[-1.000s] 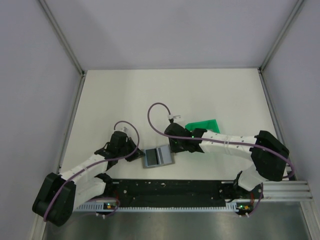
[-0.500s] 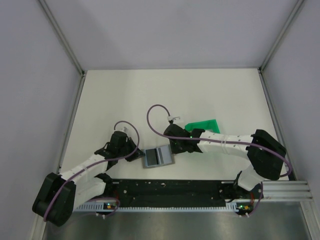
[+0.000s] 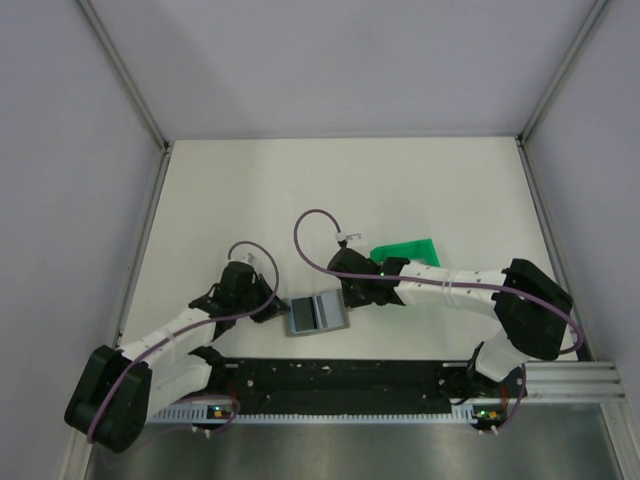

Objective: Put the credit cards into the card holder
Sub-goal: Insert the credit card into the card holder, then close the card holder at the center of the board.

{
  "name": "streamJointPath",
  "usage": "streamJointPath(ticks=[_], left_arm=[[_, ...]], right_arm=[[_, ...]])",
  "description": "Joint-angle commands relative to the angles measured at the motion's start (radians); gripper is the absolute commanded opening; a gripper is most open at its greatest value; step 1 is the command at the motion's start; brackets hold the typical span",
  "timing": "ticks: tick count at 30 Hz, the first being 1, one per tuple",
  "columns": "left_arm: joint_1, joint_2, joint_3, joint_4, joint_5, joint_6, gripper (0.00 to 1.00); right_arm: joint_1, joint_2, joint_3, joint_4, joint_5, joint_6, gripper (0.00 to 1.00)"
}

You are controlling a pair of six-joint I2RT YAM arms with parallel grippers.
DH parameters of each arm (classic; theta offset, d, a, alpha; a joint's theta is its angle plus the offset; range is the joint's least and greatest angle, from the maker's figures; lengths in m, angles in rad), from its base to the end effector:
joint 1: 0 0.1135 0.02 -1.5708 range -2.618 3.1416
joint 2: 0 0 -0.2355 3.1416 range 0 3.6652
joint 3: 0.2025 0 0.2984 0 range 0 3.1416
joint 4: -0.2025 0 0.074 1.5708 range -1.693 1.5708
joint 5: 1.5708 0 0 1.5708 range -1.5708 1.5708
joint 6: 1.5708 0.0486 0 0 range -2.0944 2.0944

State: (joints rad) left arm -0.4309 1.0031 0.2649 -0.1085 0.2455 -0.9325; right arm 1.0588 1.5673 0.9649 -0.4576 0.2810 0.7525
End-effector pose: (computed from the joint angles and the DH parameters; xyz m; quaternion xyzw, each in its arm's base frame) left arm 0.2042 -0.1069 0.0690 -0.1883 0.9099 -0.3104 0.2008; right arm 0.1847 0.3012 0.1275 -0.1112 0.9522 0.1132 0.2610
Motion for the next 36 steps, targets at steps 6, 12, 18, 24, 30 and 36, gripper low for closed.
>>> streamJointPath(ticks=[6,12,18,24,30,36], left_arm=[[0.0,-0.031,0.12,-0.04,0.072,0.02,0.0],[-0.002,-0.023,0.183,-0.056,0.147,0.02,0.01],[-0.011,-0.005,0.188,-0.013,0.195,0.001,0.07],[-0.057,0.037,0.197,0.038,0.207,-0.022,0.14],[-0.098,0.052,0.218,0.062,0.192,-0.038,0.24],[-0.146,0.092,0.221,0.131,0.176,-0.069,0.27]], right_arm=[[0.012,-0.041,0.017,0.031,0.011,0.018,0.0],[0.01,-0.046,-0.012,0.094,-0.038,0.03,0.0],[0.01,-0.052,-0.038,0.154,-0.08,0.047,0.0],[0.01,-0.07,-0.066,0.203,-0.098,0.067,0.0],[0.01,-0.085,-0.086,0.221,-0.101,0.077,0.0],[0.006,-0.101,-0.098,0.232,-0.097,0.085,0.0]])
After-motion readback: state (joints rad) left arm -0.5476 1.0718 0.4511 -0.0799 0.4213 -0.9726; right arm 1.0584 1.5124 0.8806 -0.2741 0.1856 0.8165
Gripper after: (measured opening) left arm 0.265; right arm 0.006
